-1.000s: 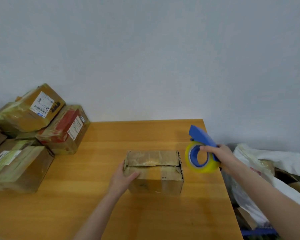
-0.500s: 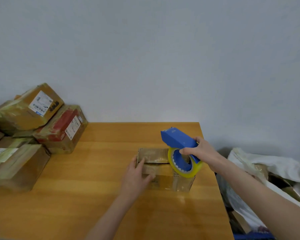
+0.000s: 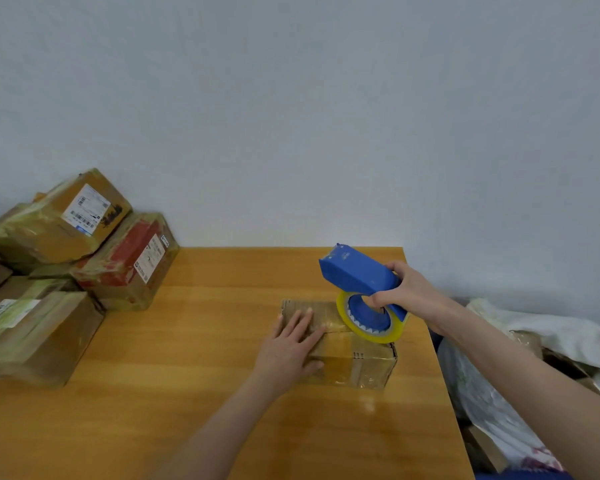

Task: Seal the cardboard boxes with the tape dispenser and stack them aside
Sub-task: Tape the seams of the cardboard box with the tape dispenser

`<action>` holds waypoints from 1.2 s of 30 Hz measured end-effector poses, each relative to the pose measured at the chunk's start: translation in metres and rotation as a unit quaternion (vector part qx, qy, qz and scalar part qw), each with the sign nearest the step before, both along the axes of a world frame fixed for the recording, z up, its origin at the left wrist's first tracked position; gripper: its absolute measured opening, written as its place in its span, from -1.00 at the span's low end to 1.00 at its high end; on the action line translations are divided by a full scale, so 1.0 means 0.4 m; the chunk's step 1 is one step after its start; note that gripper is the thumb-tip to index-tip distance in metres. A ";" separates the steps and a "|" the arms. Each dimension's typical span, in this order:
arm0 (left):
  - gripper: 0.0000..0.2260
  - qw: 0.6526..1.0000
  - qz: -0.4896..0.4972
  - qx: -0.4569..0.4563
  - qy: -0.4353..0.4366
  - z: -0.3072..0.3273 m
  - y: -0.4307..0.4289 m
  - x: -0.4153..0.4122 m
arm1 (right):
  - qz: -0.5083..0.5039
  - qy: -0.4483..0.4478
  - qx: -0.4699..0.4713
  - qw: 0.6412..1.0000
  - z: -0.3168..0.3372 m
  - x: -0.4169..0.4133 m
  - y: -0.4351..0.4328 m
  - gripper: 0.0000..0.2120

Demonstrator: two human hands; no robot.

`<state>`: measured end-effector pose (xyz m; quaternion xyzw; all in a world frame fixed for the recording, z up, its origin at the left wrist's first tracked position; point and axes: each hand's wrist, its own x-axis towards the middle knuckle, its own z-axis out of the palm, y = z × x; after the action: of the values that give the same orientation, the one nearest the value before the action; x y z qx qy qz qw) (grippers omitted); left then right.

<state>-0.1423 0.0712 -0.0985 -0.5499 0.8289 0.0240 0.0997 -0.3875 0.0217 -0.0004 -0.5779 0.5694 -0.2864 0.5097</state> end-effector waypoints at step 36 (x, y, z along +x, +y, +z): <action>-0.81 0.586 0.381 0.214 0.683 0.240 -0.081 -0.005 | 0.157 0.002 -0.003 0.988 0.044 -0.011 -0.009 -0.42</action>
<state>-0.1443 0.0389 -0.0023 -0.6000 0.3389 0.6049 -0.3990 -0.3920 0.0180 0.0173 -0.6626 0.4715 -0.2032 0.5453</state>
